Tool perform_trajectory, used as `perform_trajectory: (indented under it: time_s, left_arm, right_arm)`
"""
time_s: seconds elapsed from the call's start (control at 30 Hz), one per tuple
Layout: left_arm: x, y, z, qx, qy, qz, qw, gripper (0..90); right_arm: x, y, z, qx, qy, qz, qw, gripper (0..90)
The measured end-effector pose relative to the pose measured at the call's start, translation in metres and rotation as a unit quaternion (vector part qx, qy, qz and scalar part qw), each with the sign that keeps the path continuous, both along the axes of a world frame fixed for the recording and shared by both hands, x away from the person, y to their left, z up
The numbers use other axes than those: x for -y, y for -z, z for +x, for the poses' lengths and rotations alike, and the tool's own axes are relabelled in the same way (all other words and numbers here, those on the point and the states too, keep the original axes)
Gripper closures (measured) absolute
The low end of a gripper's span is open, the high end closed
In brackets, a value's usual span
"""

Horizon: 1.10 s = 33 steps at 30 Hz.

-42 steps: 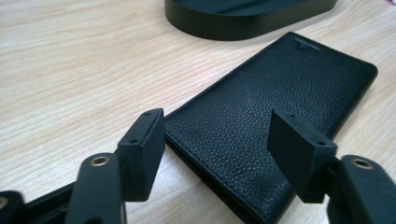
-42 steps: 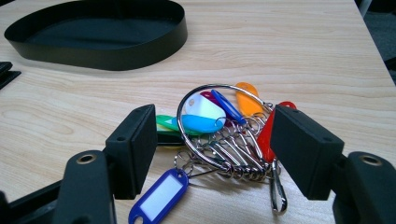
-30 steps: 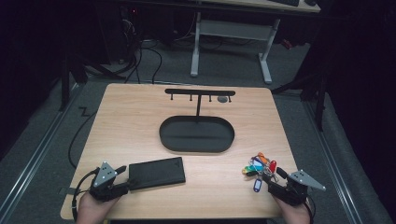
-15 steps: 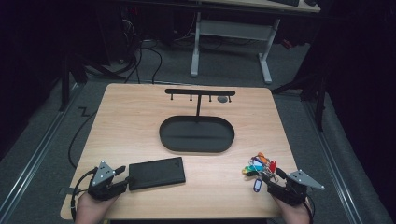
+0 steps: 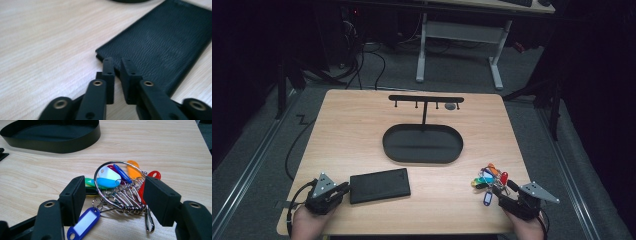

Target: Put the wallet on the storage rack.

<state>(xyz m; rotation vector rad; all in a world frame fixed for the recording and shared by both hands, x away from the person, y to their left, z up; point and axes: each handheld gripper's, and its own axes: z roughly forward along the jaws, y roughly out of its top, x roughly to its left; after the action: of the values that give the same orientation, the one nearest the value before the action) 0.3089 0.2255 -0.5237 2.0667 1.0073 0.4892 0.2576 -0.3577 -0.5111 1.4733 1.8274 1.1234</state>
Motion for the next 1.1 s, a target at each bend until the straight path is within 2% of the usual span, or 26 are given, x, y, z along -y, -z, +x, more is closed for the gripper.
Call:
perform_trajectory:
  time_s: [0.07, 0.2, 0.3, 0.5, 0.6, 0.8, 0.83, 1.0, 1.1]
  left_arm:
    - [-0.001, 0.002, 0.001, -0.012, -0.002, 0.003, 0.9999, 86.3]
    - [-0.001, 0.004, 0.0, -0.023, -0.002, 0.008, 0.9997, 90.0]
    - [0.002, 0.006, -0.003, -0.031, 0.0, 0.025, 0.9992, 90.0]
    - [0.004, 0.006, -0.01, -0.03, 0.005, 0.033, 0.999, 90.0]
    - [0.006, 0.005, -0.015, -0.027, 0.008, 0.044, 0.9986, 90.0]
    - [0.012, 0.004, -0.026, -0.024, 0.028, 0.049, 0.9981, 90.0]
    - [0.018, 0.004, -0.032, -0.022, 0.041, 0.053, 0.9975, 89.9]
    - [0.033, 0.003, -0.043, -0.02, 0.075, 0.059, 0.9952, 87.9]
    - [0.042, 0.002, -0.049, -0.019, 0.098, 0.062, 0.993, 87.1]
  right_arm:
    - [0.0, 0.0, 0.0, 0.0, 0.0, 0.001, 1.0, 35.2]
    - [-0.001, 0.0, 0.001, 0.0, -0.002, 0.0, 1.0, 35.2]
    - [-0.001, -0.001, 0.003, 0.002, -0.004, 0.0, 1.0, 35.2]
    - [-0.004, -0.002, 0.007, 0.005, -0.011, 0.002, 0.9999, 35.2]
    - [-0.007, -0.002, 0.01, 0.006, -0.016, 0.002, 0.9998, 35.2]
    - [-0.01, -0.002, 0.016, 0.005, -0.025, 0.004, 0.9997, 35.3]
    - [-0.012, -0.002, 0.018, 0.006, -0.029, 0.002, 0.9995, 35.2]
    - [-0.016, -0.001, 0.022, 0.003, -0.036, 0.001, 0.9993, 35.3]
    - [-0.017, 0.0, 0.022, 0.002, -0.037, 0.002, 0.9993, 35.3]
